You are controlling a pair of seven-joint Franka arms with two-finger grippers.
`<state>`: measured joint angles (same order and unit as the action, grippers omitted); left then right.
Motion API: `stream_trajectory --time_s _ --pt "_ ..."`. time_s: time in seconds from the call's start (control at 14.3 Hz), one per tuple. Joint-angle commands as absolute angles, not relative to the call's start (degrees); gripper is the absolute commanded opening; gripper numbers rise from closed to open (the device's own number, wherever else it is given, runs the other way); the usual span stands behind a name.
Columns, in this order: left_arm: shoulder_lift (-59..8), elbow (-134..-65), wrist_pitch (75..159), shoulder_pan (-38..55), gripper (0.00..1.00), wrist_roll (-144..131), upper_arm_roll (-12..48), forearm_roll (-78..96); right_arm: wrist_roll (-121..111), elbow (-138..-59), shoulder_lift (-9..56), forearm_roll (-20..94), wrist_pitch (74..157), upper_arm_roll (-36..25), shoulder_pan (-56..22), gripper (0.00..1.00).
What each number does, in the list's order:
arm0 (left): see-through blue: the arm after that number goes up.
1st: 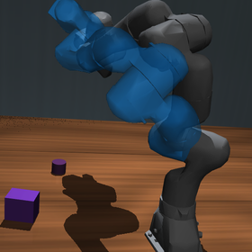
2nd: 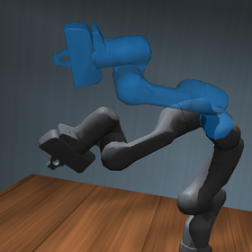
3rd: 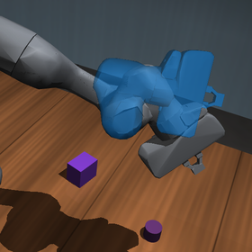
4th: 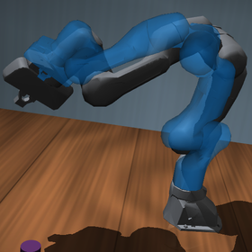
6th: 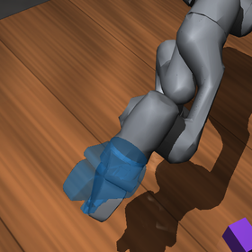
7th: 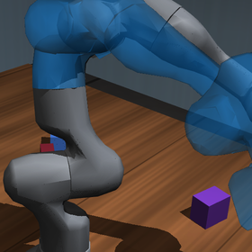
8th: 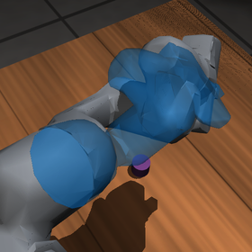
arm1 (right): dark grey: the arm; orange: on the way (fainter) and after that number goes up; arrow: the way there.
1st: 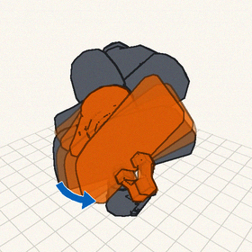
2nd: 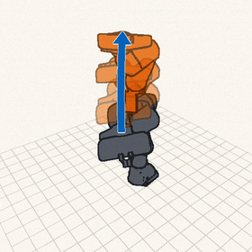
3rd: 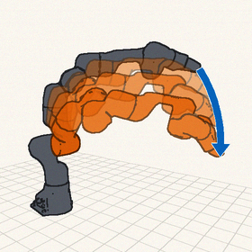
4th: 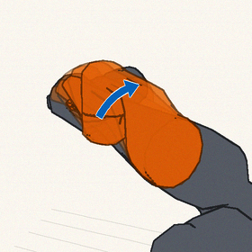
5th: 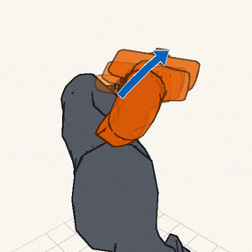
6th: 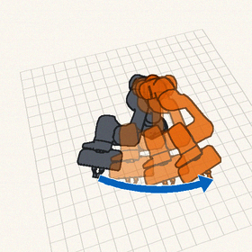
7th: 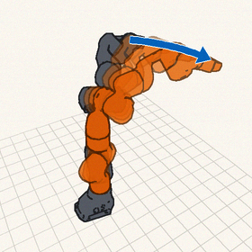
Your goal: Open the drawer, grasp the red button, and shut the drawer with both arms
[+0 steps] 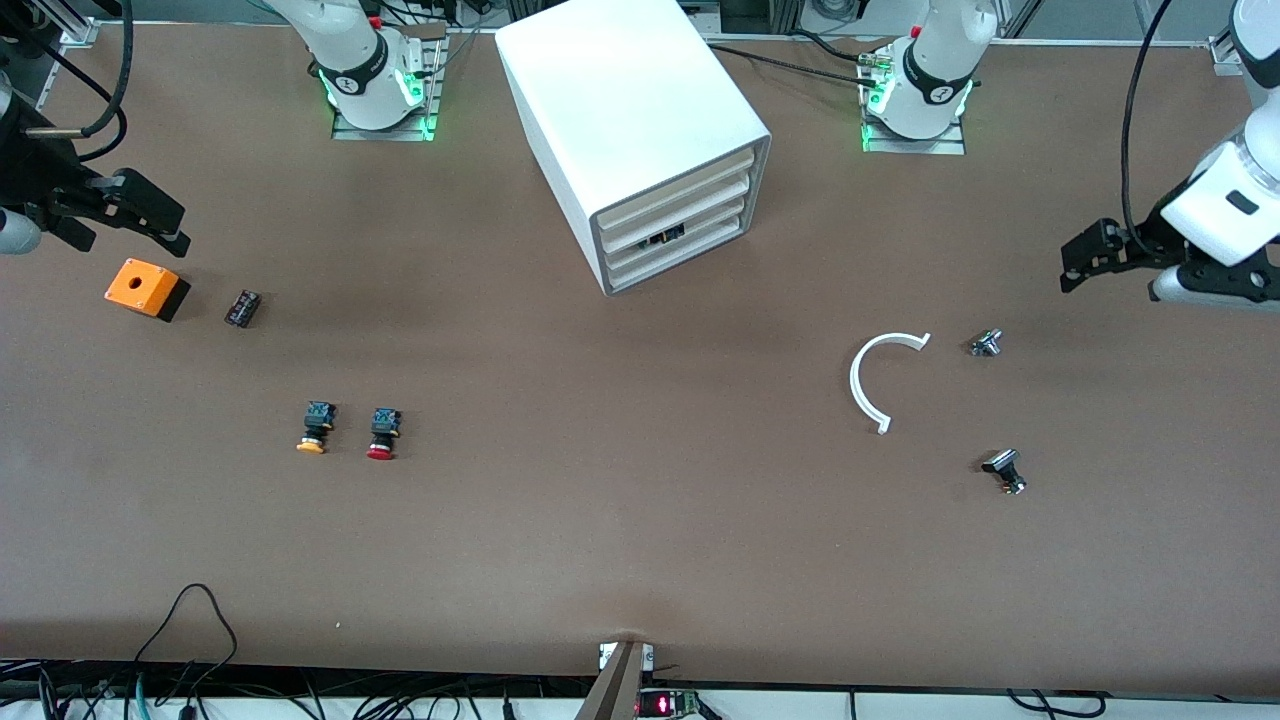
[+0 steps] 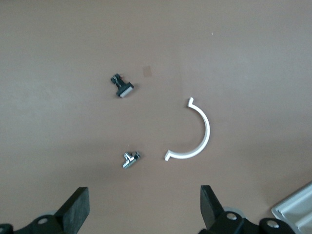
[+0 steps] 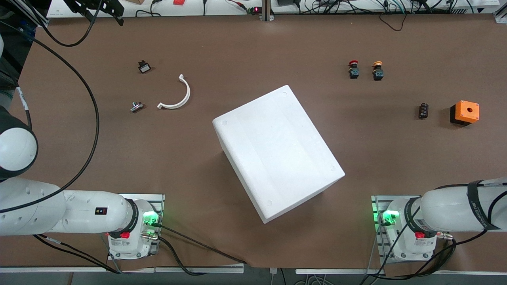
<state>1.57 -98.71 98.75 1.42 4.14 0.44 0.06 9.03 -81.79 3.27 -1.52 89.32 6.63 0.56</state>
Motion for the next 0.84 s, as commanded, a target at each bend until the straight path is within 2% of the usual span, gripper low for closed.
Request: stream_trajectory --time_s 0.0,0.21,0.77 --pt "2.82 -99.93 97.64 3.25 1.00 5.19 -0.79 0.17 8.79 -81.56 3.34 -1.93 89.47 7.03 0.79 0.99" --pt "1.41 -97.56 97.30 3.16 1.00 4.75 -0.44 0.18 8.88 -81.56 3.34 -2.02 89.38 7.12 0.79 0.99" --pt "1.06 -96.60 96.94 3.25 1.00 4.39 -0.18 -0.09 7.92 -81.47 3.69 -2.11 89.38 7.12 0.79 0.99"
